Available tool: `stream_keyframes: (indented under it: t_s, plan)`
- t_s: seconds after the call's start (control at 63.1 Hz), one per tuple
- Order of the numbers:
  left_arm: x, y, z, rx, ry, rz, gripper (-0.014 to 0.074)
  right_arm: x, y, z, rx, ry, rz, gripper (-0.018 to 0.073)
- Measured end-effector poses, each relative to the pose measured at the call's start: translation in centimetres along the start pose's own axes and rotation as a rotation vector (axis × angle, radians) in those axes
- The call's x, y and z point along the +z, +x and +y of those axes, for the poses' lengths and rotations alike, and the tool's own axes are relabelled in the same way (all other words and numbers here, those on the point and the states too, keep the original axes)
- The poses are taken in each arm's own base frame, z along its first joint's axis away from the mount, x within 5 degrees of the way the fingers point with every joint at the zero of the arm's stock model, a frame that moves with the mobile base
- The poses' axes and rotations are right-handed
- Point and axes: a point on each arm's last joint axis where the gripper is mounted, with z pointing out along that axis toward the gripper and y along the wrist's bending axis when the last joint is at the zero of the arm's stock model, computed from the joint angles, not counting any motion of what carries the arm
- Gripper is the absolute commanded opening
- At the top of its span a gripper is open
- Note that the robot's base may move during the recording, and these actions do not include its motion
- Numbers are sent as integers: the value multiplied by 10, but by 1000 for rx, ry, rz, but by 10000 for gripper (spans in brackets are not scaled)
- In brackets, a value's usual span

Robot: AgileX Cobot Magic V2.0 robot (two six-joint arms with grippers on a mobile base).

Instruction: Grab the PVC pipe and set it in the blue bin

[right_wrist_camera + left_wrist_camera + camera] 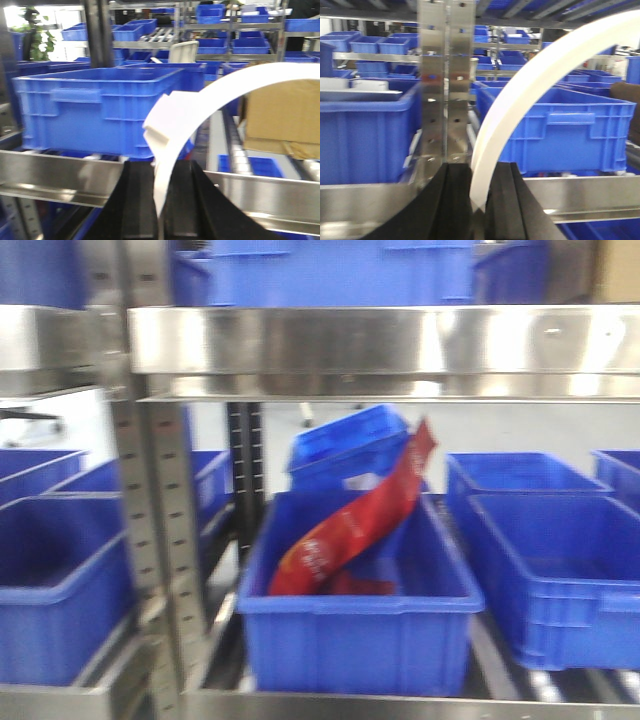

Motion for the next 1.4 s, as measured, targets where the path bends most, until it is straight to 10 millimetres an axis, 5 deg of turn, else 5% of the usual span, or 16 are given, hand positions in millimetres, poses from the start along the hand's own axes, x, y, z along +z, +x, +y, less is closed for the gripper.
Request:
stream_keyframes:
  t_s: [1.395]
  plan:
    - [0,0,0,0,0,0,-111,0,0,0,2,0,0,-168]
